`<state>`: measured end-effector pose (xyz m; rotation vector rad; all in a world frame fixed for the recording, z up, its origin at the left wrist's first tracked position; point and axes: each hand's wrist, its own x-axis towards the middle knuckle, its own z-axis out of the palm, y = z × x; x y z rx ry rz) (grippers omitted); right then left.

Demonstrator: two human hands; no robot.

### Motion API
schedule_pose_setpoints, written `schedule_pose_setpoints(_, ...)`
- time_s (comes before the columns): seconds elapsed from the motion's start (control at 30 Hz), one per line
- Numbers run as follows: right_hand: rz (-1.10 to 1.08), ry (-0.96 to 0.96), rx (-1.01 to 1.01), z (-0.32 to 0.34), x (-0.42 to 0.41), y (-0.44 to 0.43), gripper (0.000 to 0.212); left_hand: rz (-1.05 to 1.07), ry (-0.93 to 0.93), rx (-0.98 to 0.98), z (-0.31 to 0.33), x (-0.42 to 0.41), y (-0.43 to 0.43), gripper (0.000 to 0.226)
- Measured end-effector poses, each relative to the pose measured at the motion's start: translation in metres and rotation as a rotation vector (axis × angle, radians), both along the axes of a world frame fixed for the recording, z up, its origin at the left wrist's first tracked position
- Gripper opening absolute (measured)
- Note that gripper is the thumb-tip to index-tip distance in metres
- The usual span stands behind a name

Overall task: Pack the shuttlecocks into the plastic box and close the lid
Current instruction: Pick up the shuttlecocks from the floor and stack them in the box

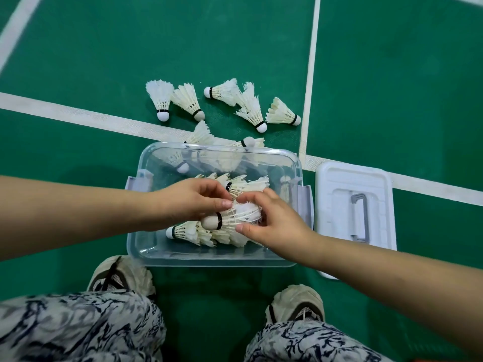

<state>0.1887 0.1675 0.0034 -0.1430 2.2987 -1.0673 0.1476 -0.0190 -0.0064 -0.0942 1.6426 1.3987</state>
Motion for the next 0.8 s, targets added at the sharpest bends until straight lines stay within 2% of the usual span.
schedule_pose_setpoints(0.13, -0.059, 0.018, 0.010, -0.003, -0.001, -0.002, 0.044, -0.144, -0.068, -0.032, -0.005, 0.004, -0.003, 0.032)
schedule_pose_setpoints(0.2, -0.063, 0.019, -0.017, -0.004, -0.001, -0.003, 0.045, -0.135, -0.112, -0.038, -0.005, 0.003, -0.003, 0.025)
schedule_pose_setpoints(0.27, -0.053, 0.024, -0.047, -0.003, -0.001, -0.005, 0.049, -0.145, -0.077, -0.068, -0.003, 0.000, -0.003, 0.024)
schedule_pose_setpoints(0.37, -0.088, 0.029, -0.079, 0.000, -0.004, -0.005, 0.060, -0.235, -0.061, -0.047, -0.001, -0.004, -0.004, 0.054)
schedule_pose_setpoints(0.43, -0.120, 0.026, -0.086, 0.001, -0.007, -0.005, 0.063, -0.294, -0.079, -0.050, 0.001, -0.004, -0.004, 0.064)
schedule_pose_setpoints(0.5, -0.137, 0.023, -0.088, 0.000, -0.008, -0.003, 0.063, -0.289, -0.097, -0.064, 0.001, -0.003, -0.003, 0.052)
schedule_pose_setpoints(0.6, -0.155, 0.020, -0.084, -0.001, -0.009, -0.001, 0.057, -0.205, -0.078, -0.095, -0.002, -0.002, -0.004, 0.016)
schedule_pose_setpoints(0.7, -0.189, 0.051, -0.049, -0.001, -0.013, 0.004, 0.048, -0.139, 0.043, -0.225, -0.004, -0.007, -0.008, 0.013)
schedule_pose_setpoints(0.8, -0.213, 0.108, -0.017, -0.001, -0.017, 0.012, 0.038, -0.012, 0.292, -0.372, -0.003, -0.017, -0.014, 0.013)
